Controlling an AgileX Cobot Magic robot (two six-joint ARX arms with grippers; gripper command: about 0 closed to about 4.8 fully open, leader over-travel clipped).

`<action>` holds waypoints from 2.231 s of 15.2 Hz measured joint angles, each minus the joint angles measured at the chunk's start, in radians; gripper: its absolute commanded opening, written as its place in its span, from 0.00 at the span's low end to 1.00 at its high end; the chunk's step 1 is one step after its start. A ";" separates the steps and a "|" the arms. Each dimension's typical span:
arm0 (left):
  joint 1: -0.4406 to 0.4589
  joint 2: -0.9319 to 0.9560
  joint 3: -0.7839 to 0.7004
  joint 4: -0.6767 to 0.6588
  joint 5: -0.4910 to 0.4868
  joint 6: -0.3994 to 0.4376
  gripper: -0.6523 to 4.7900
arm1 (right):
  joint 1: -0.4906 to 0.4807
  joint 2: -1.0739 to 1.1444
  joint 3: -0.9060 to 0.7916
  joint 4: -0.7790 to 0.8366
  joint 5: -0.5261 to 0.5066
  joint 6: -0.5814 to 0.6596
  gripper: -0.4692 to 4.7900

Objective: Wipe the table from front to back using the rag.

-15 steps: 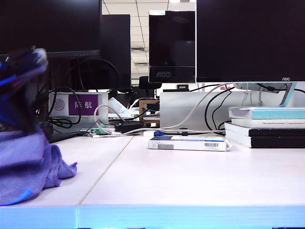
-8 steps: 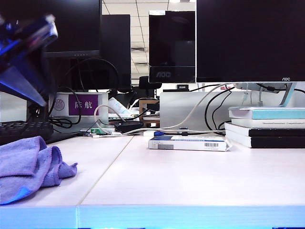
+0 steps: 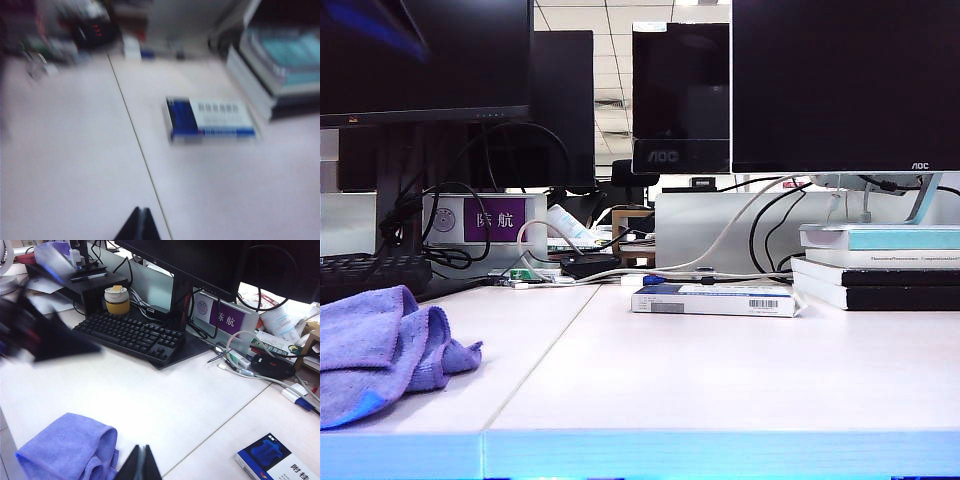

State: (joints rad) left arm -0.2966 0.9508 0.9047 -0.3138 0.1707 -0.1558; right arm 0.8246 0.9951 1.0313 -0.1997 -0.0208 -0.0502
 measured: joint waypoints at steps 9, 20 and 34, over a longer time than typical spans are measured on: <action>0.078 -0.584 -0.319 0.007 -0.145 0.089 0.11 | 0.000 0.000 0.000 0.000 0.000 0.000 0.09; 0.139 -0.766 -0.897 0.373 -0.077 0.076 0.11 | 0.000 0.000 0.000 0.000 0.000 0.000 0.09; 0.139 -0.764 -0.895 0.153 -0.276 0.073 0.11 | -0.005 -0.032 -0.012 -0.011 -0.001 0.000 0.09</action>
State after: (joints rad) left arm -0.1574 0.1867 0.0093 -0.1608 -0.1055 -0.0830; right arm 0.8200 0.9634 1.0195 -0.2104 -0.0219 -0.0502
